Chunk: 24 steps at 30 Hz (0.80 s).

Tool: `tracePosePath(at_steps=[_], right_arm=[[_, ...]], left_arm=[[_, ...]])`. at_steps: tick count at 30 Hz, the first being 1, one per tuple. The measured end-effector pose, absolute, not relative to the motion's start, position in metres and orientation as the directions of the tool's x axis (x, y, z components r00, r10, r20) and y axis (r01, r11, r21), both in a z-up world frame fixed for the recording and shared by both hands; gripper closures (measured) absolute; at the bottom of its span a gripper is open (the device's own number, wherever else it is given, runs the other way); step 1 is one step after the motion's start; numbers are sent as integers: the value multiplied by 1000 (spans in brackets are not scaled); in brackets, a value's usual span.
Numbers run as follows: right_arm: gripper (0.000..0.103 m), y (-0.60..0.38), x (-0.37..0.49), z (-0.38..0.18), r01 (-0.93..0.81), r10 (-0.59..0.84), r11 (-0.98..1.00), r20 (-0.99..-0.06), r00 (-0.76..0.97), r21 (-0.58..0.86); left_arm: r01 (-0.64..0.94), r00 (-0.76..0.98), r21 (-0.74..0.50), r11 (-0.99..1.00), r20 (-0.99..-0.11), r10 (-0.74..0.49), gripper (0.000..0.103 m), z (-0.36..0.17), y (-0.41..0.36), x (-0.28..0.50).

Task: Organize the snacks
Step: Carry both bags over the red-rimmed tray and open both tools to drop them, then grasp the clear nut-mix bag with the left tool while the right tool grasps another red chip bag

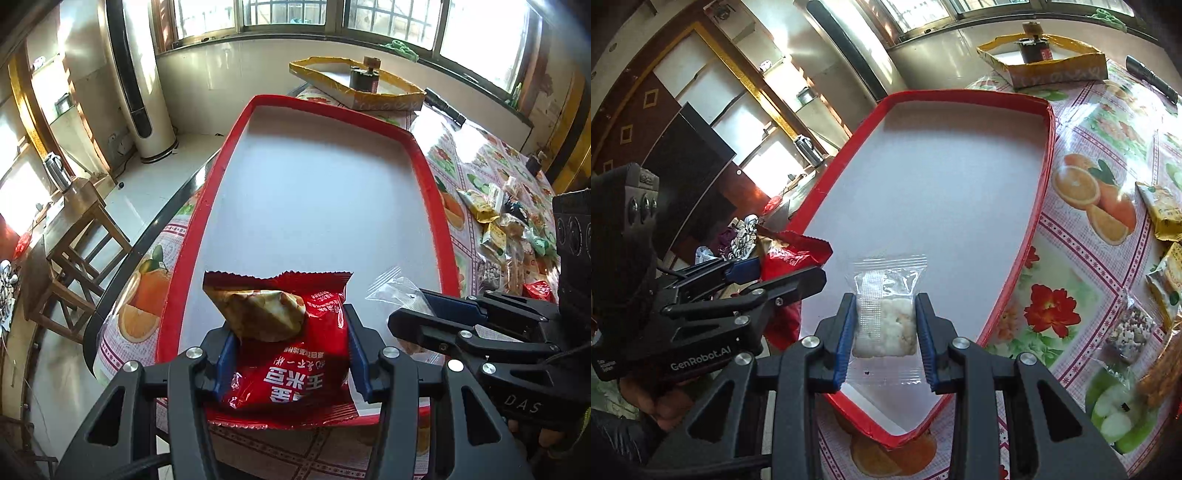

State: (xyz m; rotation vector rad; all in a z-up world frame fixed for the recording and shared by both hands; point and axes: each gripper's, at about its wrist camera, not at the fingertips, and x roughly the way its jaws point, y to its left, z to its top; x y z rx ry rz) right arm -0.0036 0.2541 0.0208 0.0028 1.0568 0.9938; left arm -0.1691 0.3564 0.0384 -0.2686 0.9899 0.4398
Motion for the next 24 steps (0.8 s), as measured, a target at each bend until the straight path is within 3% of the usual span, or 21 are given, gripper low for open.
tracePosePath(at_steps=[6, 14, 19, 24], right_arm=[[68, 262, -1, 8, -668, 661, 596, -745, 93, 446], [59, 256, -2, 19, -669, 674, 595, -730, 114, 446], [53, 215, -10, 48, -648, 691, 629, -691, 213, 430], [42, 153, -15, 70, -571, 630, 731, -691, 356, 373]], left_arm=[[-488, 441, -28, 873, -871, 218, 51, 26, 362, -168], [-529, 420, -6, 849, -871, 255, 40, 36, 361, -175], [-507, 431, 25, 861, -858, 278, 32, 53, 328, -169], [-392, 445, 54, 919, -863, 240, 31, 58, 276, -152]])
